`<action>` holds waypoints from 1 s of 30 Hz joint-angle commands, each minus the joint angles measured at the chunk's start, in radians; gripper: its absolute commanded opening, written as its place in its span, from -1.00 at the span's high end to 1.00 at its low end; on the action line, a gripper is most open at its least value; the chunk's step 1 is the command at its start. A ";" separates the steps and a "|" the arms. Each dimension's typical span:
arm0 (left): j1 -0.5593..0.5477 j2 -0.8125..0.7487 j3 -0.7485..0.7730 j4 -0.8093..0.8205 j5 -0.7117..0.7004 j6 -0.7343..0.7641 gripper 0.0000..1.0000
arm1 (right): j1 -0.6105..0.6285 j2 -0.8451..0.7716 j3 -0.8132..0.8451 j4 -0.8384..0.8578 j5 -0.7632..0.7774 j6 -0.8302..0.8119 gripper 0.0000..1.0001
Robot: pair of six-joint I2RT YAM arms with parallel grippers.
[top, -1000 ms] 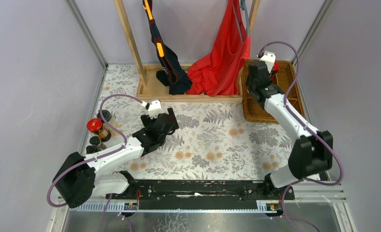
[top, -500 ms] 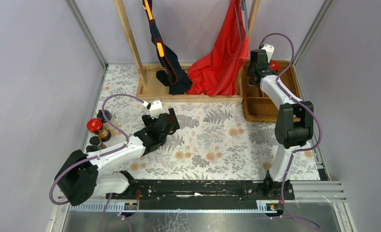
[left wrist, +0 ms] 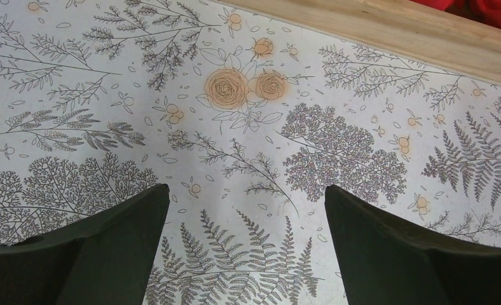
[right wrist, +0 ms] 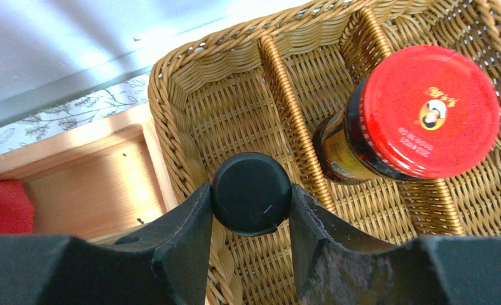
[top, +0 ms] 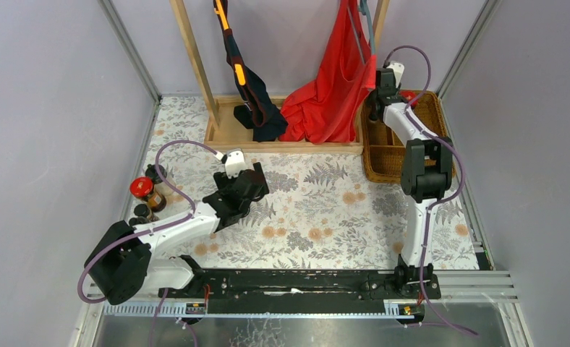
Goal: Organize the condiment bottles
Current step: Place the bottle in the storage box.
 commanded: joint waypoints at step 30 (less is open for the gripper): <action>0.019 -0.003 0.015 0.058 0.010 0.003 -0.84 | 0.004 0.052 0.008 0.000 0.013 -0.042 0.27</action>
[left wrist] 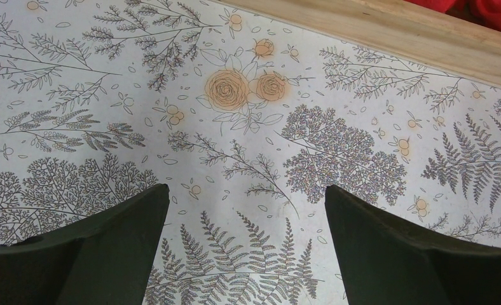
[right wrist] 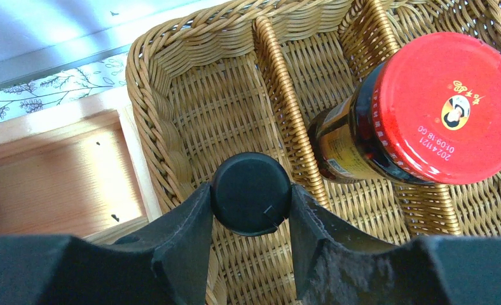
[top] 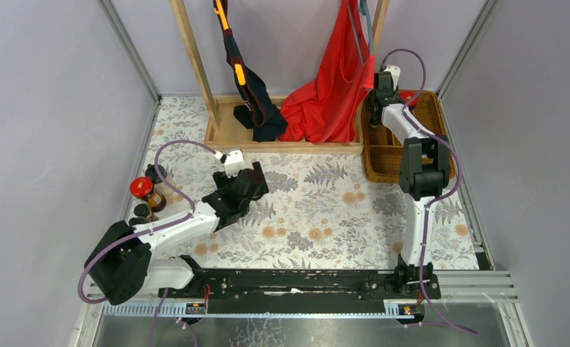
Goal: Organize the condiment bottles
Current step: Place the bottle in the storage box.
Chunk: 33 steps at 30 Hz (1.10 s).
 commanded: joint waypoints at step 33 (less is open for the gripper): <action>0.009 -0.005 0.019 0.053 0.001 0.005 -0.85 | 0.004 -0.082 -0.053 0.029 0.001 0.012 -0.26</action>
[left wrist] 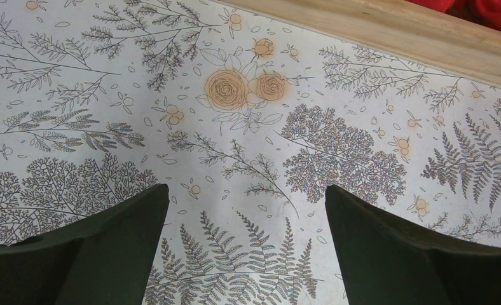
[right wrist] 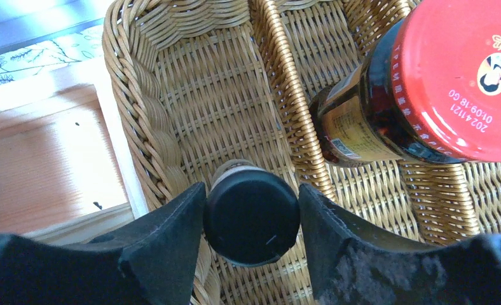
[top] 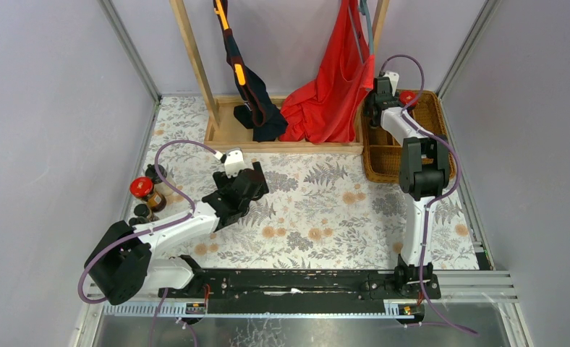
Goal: Organize the condiment bottles
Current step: Place the bottle in the storage box.
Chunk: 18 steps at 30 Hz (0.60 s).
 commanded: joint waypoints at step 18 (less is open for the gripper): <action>0.009 0.003 0.024 0.054 0.006 0.006 -0.86 | 0.004 -0.121 -0.012 0.019 -0.003 0.007 -0.58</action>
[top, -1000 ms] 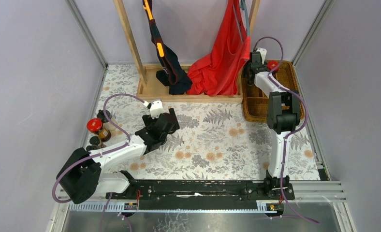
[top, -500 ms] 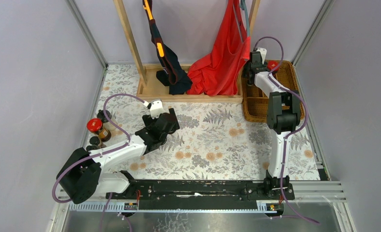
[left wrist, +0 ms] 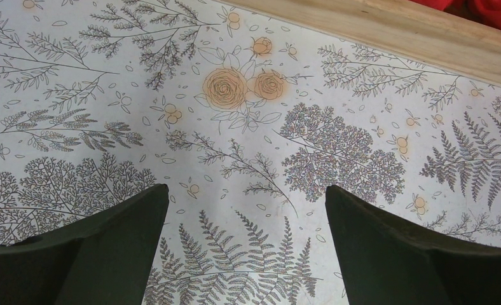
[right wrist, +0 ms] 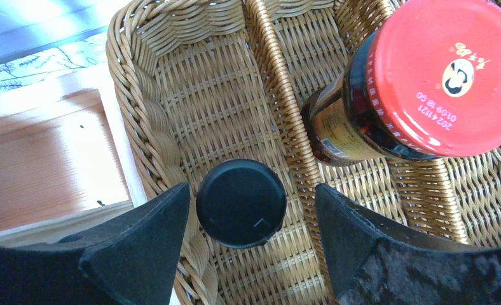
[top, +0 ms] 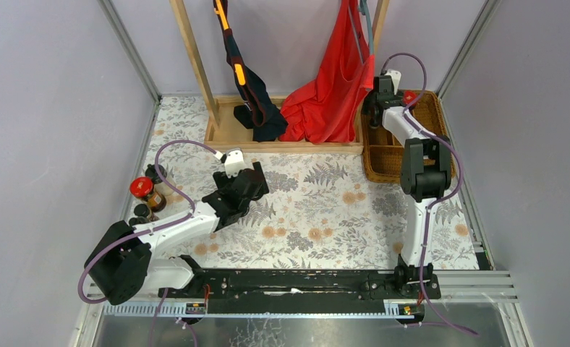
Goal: Organize the condiment bottles
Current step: Place the bottle in the storage box, then move the bottle to the center of the board.
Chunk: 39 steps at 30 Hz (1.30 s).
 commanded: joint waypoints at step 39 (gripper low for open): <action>0.010 -0.014 0.040 -0.031 -0.156 -0.037 -1.00 | 0.346 -1.151 -0.917 0.022 0.044 0.224 -0.73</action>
